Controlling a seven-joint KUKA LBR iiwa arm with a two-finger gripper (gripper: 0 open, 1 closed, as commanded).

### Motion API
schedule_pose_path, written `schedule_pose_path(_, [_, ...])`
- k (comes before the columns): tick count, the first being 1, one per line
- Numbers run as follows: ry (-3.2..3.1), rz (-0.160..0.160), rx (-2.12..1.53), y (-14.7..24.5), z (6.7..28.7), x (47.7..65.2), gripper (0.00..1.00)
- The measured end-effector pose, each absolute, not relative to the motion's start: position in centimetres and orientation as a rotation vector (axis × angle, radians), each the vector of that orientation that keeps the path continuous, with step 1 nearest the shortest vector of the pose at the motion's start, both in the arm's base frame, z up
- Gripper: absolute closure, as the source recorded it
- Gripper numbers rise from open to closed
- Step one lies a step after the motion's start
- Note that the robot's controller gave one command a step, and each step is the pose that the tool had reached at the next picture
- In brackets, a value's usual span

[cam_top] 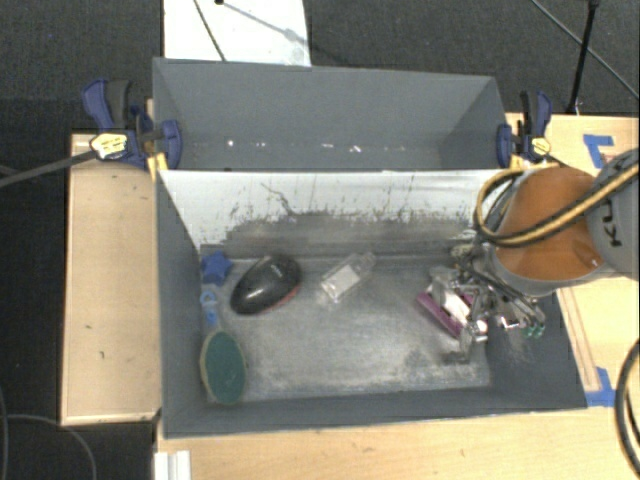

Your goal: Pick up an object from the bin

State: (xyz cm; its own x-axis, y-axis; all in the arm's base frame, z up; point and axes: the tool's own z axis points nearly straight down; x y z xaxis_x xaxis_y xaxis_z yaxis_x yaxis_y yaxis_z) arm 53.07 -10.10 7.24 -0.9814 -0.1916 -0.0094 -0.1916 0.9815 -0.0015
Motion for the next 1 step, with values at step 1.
schedule_pose_path(1, [3.134,0.004,0.182,-11.50,7.13,58.18,0.00])
